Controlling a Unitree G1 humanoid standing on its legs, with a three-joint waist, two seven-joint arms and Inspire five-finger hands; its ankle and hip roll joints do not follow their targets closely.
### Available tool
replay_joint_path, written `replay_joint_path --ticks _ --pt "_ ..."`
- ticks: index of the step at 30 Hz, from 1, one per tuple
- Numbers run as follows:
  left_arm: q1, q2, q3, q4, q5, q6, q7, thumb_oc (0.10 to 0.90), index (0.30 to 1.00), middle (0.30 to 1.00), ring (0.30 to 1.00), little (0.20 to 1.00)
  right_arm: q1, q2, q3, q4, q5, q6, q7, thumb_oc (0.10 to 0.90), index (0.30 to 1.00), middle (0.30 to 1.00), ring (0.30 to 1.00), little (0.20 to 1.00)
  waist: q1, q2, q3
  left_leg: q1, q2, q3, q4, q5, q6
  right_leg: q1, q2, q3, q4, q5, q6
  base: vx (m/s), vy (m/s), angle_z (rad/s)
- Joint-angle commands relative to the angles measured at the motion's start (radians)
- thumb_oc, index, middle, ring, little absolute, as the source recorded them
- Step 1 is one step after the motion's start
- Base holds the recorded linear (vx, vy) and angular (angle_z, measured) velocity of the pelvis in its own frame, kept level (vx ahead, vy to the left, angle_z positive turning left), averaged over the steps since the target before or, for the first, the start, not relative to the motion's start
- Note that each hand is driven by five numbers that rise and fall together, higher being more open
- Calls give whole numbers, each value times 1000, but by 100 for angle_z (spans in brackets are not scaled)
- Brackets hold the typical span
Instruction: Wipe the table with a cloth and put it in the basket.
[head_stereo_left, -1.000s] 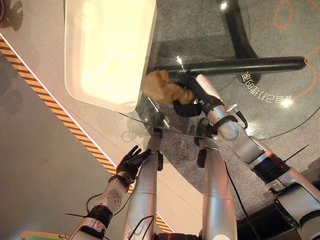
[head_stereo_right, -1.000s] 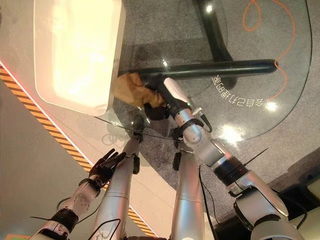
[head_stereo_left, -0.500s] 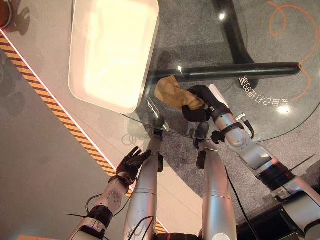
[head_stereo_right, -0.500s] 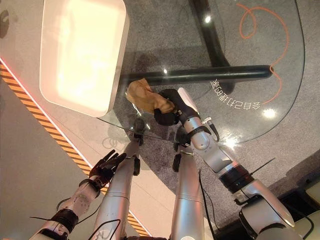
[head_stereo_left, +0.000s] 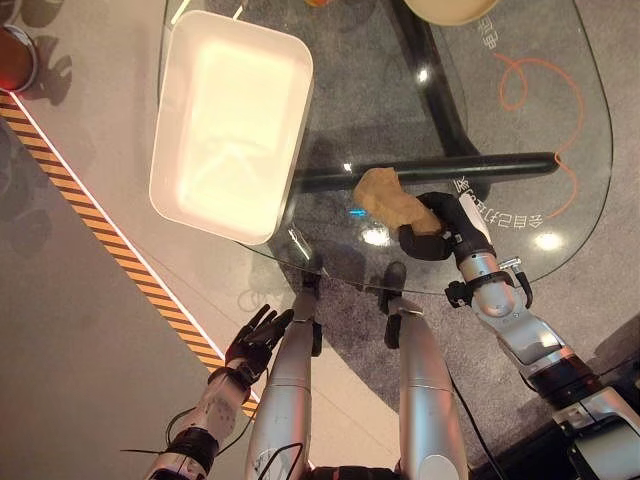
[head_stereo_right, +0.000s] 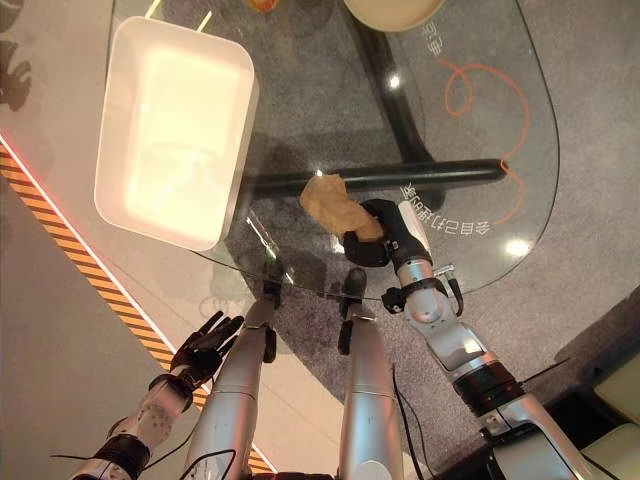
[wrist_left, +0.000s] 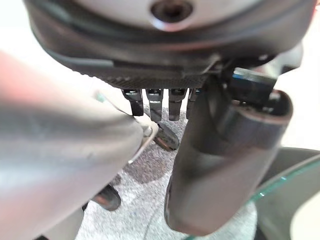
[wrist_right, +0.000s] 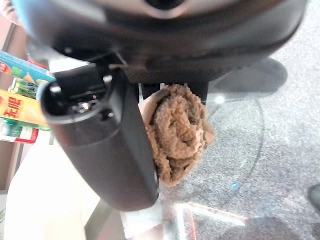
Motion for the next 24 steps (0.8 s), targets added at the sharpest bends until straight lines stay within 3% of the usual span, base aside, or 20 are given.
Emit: replay_joint_path --ticks 1,8,13,19,24 --pt "123 28 21 -112 -61 5 -67 800 900 900 900 900 1 18 -68 -232 -7 -128 -6 100 300 300 300 200 22 -29 -23 48 -51 85 80 -126 52 83 61 -42 -170 98 24 -33 -63 0" --pt "159 74 33 -293 -164 67 -96 800 900 900 900 900 59 14 -88 -265 -10 -137 -14 100 300 300 300 200 33 -31 -23 105 -48 79 51 -119 51 149 63 -60 -187 86 21 -27 -59 6" --pt "210 115 8 -469 -196 157 -173 800 900 900 900 900 133 2 -123 -315 26 -184 -11 100 300 300 300 200 36 -32 -23 151 -42 81 25 -115 52 199 67 -70 -202 80 21 -12 -23 4" --pt "229 133 -6 -539 -244 180 -215 800 900 900 900 900 183 -8 -151 -361 61 -226 -14 100 300 300 300 200 32 -37 -23 181 -37 90 7 -113 54 229 72 -69 -213 78 22 0 0 0" --pt "256 152 12 -604 -325 199 -330 800 900 900 900 900 247 -31 -191 -414 104 -280 -35 100 300 300 300 200 23 -43 -23 202 -31 102 1 -116 54 253 76 -67 -229 81 22 0 0 0"
